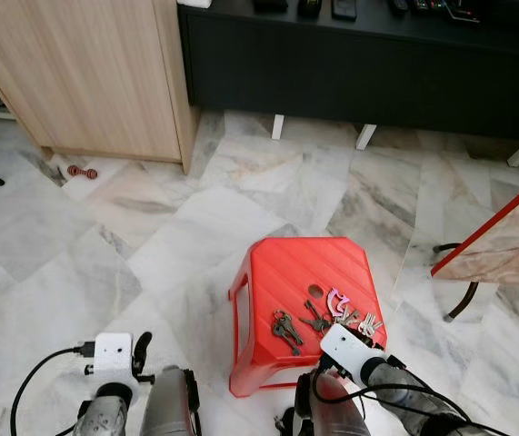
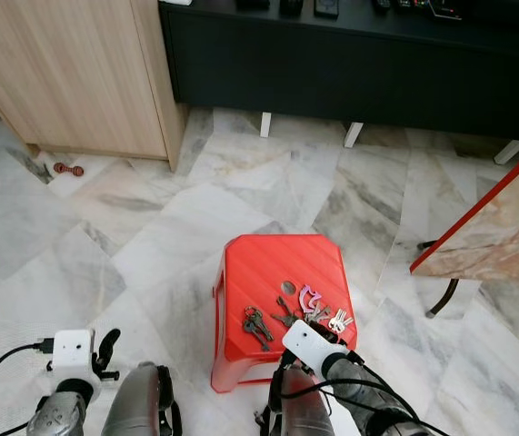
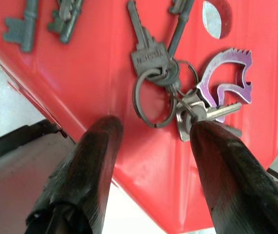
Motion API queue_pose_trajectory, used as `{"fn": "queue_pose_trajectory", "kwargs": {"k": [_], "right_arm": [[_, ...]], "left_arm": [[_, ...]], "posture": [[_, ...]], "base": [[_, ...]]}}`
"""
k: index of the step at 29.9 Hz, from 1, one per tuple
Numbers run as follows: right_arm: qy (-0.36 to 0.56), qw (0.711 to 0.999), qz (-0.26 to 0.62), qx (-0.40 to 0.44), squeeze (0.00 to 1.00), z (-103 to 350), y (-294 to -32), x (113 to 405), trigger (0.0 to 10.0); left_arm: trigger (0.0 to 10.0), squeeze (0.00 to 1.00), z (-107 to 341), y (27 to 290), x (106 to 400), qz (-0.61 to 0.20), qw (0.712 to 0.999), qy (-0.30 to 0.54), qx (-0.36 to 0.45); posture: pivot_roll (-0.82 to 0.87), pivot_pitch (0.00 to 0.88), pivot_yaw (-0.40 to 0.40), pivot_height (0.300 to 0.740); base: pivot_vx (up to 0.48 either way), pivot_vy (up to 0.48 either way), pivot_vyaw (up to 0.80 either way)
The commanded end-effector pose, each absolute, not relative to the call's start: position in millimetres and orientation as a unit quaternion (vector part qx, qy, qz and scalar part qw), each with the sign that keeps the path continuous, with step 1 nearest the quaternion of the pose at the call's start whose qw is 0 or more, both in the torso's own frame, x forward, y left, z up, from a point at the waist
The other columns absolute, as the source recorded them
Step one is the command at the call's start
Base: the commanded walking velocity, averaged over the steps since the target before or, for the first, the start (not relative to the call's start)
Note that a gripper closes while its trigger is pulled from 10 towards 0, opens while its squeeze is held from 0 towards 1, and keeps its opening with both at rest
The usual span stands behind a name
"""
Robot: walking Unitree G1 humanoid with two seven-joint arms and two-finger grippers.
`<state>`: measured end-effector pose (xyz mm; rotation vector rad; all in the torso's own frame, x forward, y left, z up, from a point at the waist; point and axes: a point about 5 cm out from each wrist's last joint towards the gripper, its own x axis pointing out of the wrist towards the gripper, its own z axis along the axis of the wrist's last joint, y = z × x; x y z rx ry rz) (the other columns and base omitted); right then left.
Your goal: Hang keys on a hook
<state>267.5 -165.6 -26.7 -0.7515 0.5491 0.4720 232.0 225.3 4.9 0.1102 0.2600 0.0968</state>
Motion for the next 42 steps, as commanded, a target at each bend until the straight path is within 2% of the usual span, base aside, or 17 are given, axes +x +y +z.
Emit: {"fn": "queue_pose_trajectory", "kwargs": {"k": [1, 6, 7, 10, 11, 12, 15, 17, 19, 27, 42], "right_arm": [[0.278, 0.862, 0.22, -0.363, 0.0, -31, -173, 262, 10.0], [0.272, 0.859, 0.222, -0.372, 0.0, -31, -172, 263, 10.0], [0.27, 0.857, 0.222, -0.379, 0.0, -30, -171, 263, 10.0], [0.268, 0.856, 0.222, -0.383, 0.0, -30, -170, 264, 10.0], [0.267, 0.857, 0.224, -0.379, 0.0, -30, -170, 264, 10.0], [0.267, 0.857, 0.224, -0.379, 0.0, -30, -170, 264, 10.0], [0.265, 0.858, 0.223, -0.38, 0.0, -30, -170, 264, 10.0], [0.264, 0.858, 0.223, -0.38, 0.0, -29, -170, 264, 10.0], [0.262, 0.859, 0.223, -0.38, 0.0, -29, -168, 265, 10.0], [0.254, 0.856, 0.225, -0.39, 0.0, -27, -167, 267, 10.0], [0.227, 0.856, 0.22, -0.408, 0.0, -16, -165, 279, 10.0]], "left_arm": [[10.0, 0.0, 1, 220, 227, 0.031, 0.988, 0.143, 0.057], [10.0, 0.0, 18, 213, 236, -0.01, 0.992, 0.112, 0.052], [10.0, 0.0, 26, 206, 240, -0.045, 0.993, 0.096, 0.052], [10.0, 0.0, 32, 197, 242, -0.08, 0.992, 0.087, 0.05], [10.0, 0.0, 39, 188, 242, -0.127, 0.987, 0.083, 0.051], [10.0, 0.0, 39, 188, 242, -0.127, 0.987, 0.083, 0.051], [10.0, 0.0, 45, 178, 235, -0.217, 0.968, 0.1, 0.077], [10.0, 0.0, 46, 178, 235, -0.227, 0.965, 0.104, 0.083], [10.0, 0.0, 44, 179, 230, -0.288, 0.934, 0.126, 0.172], [10.0, 0.0, 57, 185, 236, -0.29, 0.925, 0.121, 0.214], [10.0, 0.0, 70, 178, 234, -0.29, 0.925, 0.11, 0.218]], "posture": [[0.04, 0.283, -0.14, 0.638], [0.04, 0.287, -0.14, 0.638], [0.05, 0.289, -0.142, 0.638], [0.05, 0.293, -0.143, 0.638], [0.05, 0.3, -0.144, 0.638], [0.05, 0.3, -0.144, 0.638], [0.05, 0.304, -0.14, 0.638], [0.05, 0.304, -0.14, 0.638], [0.05, 0.311, -0.142, 0.638], [0.05, 0.314, -0.142, 0.638], [0.05, 0.332, -0.147, 0.638]], "base": [[0.0, 0.0, 0.0], [0.0, 0.0, 0.0], [0.0, 0.0, 0.0], [0.0, 0.0, 0.0], [0.0, 0.0, 0.0], [0.0, 0.0, 0.0], [0.0, 0.0, 0.0], [0.0, 0.0, 0.0], [0.0, 0.0, 0.0], [0.0, 0.0, 0.0], [0.0, 0.0, 0.0]]}}
